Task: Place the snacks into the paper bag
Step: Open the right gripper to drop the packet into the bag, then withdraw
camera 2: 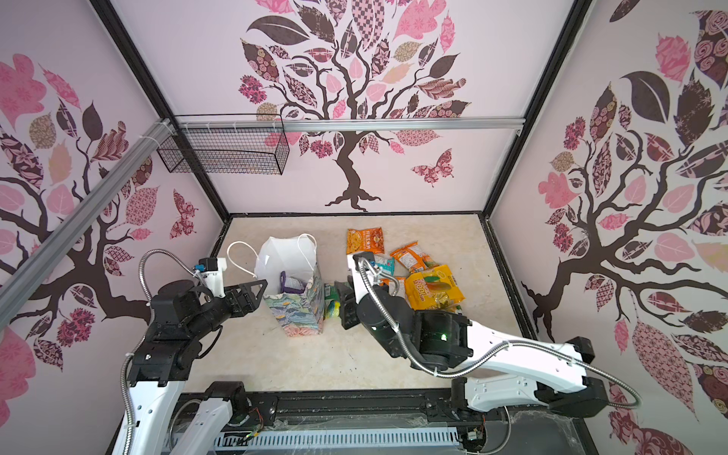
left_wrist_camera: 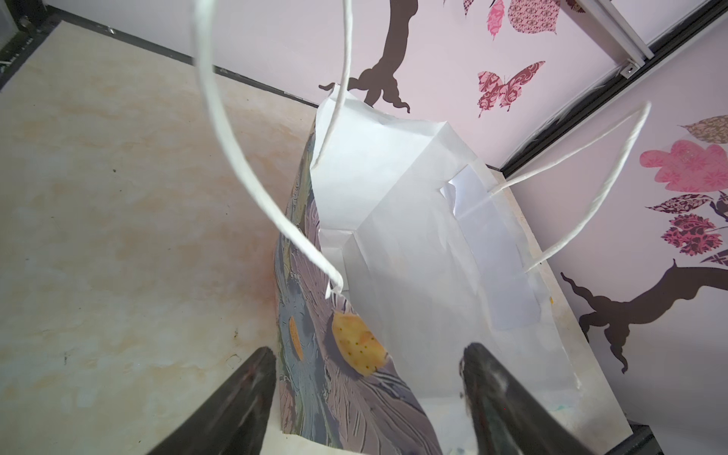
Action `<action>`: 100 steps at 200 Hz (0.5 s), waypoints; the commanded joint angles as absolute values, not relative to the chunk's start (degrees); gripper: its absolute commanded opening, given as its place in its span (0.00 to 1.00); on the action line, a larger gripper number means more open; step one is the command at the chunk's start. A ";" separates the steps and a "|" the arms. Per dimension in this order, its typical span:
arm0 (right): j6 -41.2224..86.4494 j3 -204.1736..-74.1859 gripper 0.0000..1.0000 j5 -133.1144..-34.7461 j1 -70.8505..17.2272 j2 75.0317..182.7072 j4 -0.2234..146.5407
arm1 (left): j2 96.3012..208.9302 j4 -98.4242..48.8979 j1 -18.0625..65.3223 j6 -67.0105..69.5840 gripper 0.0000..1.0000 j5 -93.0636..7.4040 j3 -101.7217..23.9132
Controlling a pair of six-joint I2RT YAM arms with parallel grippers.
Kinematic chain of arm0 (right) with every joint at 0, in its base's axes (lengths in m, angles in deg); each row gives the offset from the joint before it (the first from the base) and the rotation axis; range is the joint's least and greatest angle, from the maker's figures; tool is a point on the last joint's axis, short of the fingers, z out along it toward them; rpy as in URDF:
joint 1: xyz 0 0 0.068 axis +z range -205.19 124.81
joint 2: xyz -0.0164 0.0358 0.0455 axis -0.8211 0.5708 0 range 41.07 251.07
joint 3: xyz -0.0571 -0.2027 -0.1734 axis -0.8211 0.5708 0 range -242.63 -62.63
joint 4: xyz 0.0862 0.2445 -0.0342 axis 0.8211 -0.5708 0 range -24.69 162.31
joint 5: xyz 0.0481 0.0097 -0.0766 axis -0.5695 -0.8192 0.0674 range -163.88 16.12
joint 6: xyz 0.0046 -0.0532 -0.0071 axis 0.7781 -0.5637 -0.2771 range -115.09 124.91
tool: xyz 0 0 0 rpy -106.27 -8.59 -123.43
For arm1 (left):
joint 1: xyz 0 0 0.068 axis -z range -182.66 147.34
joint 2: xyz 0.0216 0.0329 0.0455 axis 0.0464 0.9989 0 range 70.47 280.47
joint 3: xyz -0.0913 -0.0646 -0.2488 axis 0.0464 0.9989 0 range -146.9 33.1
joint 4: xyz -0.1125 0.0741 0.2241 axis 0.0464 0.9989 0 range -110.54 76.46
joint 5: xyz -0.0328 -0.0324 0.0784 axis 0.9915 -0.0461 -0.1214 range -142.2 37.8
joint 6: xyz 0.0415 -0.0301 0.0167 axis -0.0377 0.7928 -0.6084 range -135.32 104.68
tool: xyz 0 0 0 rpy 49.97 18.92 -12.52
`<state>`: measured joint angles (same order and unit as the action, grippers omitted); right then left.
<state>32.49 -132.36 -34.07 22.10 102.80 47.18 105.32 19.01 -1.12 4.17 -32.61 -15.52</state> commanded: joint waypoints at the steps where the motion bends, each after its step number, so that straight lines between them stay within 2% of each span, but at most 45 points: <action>1: 43.04 -127.18 0.36 -34.34 21.10 99.84 35.21 | 105.32 19.19 -0.89 3.75 0.78 -34.49 -14.64; 41: 49.13 -114.62 0.36 -44.47 13.38 92.41 38.11 | 107.68 19.80 -0.88 3.66 0.78 -33.57 -15.06; 77: 51.16 -111.05 0.39 -43.22 8.09 90.43 35.04 | 108.10 19.77 -0.80 3.64 0.78 -33.22 -14.98; 100: 50.27 -106.76 0.40 -51.14 -0.32 89.95 38.11 | 108.50 19.55 -0.63 3.89 0.78 -33.05 -14.87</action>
<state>48.97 -109.85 -44.43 6.26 90.83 36.76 108.51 19.66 -0.99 4.17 -33.52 -15.52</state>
